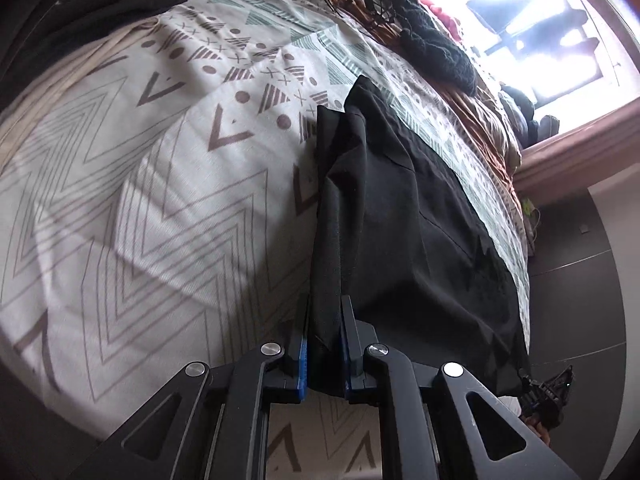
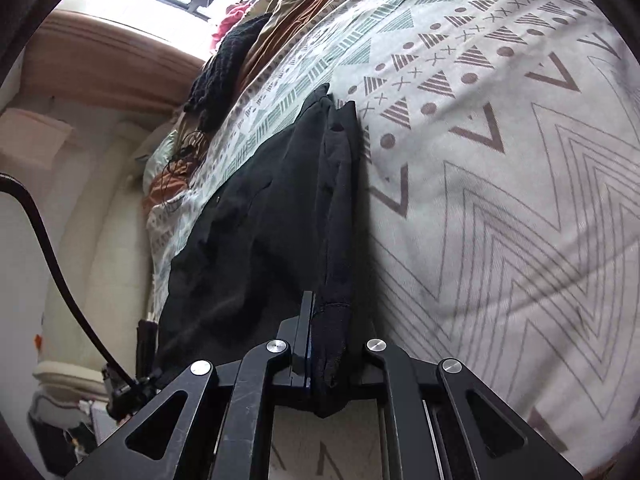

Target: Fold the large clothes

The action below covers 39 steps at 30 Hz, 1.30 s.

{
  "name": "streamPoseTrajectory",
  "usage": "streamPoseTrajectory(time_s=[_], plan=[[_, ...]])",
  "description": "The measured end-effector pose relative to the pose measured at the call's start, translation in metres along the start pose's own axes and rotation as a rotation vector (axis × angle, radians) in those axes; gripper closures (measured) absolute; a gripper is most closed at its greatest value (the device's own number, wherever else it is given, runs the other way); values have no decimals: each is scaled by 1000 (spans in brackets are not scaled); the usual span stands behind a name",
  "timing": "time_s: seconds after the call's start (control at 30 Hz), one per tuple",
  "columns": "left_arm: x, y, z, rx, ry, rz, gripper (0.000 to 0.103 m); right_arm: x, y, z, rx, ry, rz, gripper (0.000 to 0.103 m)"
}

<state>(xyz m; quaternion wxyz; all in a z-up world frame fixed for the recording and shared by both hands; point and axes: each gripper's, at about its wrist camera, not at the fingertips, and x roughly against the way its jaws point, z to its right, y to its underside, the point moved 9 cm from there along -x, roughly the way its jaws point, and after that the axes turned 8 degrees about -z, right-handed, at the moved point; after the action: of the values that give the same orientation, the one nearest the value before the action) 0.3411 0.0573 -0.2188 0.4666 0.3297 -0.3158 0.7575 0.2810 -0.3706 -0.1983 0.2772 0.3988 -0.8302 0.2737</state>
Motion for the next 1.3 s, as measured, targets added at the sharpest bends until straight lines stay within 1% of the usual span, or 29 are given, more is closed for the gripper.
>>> streamPoseTrajectory(time_s=[0.13, 0.3, 0.37, 0.4, 0.43, 0.47, 0.5, 0.53, 0.57, 0.6, 0.63, 0.7, 0.73, 0.8, 0.83, 0.93, 1.0, 1.1, 1.2, 1.3], plan=[[2, 11, -3, -8, 0, 2, 91, 4, 9, 4, -11, 9, 2, 93], [0, 12, -8, 0, 16, -3, 91, 6, 15, 5, -17, 56, 8, 93], [-1, 14, -9, -11, 15, -8, 90, 8, 16, 8, -19, 110, 4, 86], [-2, 13, -9, -13, 12, -10, 88, 10, 16, 13, -22, 171, 5, 78], [-2, 14, -9, -15, 9, -12, 86, 15, 15, 16, -21, 230, 18, 73], [-1, 15, -9, -17, 3, -6, 86, 21, 14, 19, -19, 288, 35, 72], [0, 17, -10, -22, 2, -3, 80, 28, 13, 20, -15, 325, 53, 72], [1, 20, -11, -30, 2, -3, 65, 35, 12, 20, -13, 345, 68, 72], [1, 23, -12, -31, 11, -4, 55, 42, 12, 16, -10, 348, 80, 72], [3, 28, -15, -23, 32, -2, 37, 47, 13, 12, 0, 348, 90, 72], [4, 32, -18, -10, 51, 4, 29, 52, 15, 3, 32, 359, 102, 72], [5, 39, -25, 13, 74, 1, 29, 52, 22, -13, 88, 374, 105, 72], [6, 43, -28, 25, 85, -5, 29, 47, 29, -24, 118, 373, 93, 72], [8, 49, -33, 53, 127, -5, 29, 28, 44, -46, 182, 363, 53, 71], [9, 51, -34, 58, 140, -5, 29, 18, 52, -55, 206, 362, 34, 69], [12, 57, -37, 76, 162, 9, 30, -26, 79, -91, 307, 346, -40, 69], [12, 58, -37, 79, 167, 14, 33, -48, 90, -109, 355, 339, -77, 69], [8, 59, -35, 78, 158, 6, 40, -76, 103, -135, 421, 332, -114, 69], [4, 56, -34, 83, 157, 0, 42, -96, 113, -160, 487, 337, -130, 69], [1, 53, -32, 85, 147, 1, 43, -109, 125, -174, 519, 357, -140, 69]])
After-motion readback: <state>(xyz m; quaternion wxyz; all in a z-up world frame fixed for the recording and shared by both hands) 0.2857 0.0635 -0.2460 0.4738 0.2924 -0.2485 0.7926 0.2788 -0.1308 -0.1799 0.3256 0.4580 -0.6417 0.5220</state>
